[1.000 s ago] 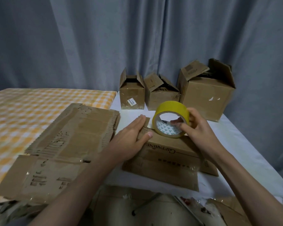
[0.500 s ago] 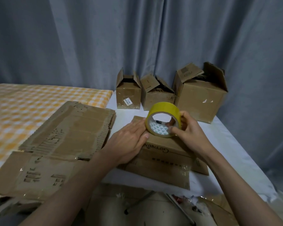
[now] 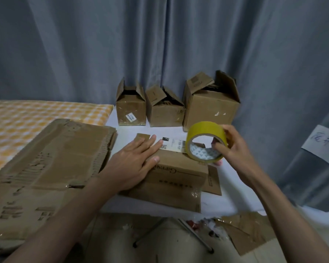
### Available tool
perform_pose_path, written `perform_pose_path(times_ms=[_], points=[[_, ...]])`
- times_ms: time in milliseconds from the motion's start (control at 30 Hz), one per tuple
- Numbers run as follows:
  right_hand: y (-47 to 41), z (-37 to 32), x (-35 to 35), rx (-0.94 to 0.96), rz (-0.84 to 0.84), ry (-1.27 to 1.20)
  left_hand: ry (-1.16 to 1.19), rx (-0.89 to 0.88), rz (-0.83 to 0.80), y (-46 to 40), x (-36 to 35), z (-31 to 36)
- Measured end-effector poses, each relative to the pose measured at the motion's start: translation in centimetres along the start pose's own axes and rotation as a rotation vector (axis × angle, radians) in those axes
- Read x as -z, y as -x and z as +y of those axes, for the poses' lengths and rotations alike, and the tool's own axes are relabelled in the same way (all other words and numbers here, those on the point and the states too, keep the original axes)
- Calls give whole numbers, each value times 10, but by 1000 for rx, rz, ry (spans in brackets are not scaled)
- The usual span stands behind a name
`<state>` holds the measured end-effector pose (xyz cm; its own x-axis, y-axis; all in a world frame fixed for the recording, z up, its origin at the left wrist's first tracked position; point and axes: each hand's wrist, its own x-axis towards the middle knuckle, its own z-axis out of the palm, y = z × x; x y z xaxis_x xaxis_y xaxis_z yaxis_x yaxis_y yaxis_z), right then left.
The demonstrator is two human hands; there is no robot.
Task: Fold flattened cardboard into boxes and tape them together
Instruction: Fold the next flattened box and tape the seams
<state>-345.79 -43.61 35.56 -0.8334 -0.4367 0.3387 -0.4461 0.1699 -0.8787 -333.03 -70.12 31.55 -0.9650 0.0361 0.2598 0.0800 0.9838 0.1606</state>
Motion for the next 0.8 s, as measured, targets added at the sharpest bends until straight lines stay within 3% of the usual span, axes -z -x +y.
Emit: perform_pose_path(times_ms=[167,400,567,667,800], points=[[8,10,5,-84,-98,-98,-87,39,1,-11,-1,17],[11,14,-2,-82,-20,-125,-24,40,-7,-26,-21,43],[7,10,16,5,66,-33,-54,41,26,-24,-24,38],[9,13,49,67,202,199,-47,43,17,-25,-25,38],[16,24,55,28,122,312,-35,38,16,-26,-24,38]])
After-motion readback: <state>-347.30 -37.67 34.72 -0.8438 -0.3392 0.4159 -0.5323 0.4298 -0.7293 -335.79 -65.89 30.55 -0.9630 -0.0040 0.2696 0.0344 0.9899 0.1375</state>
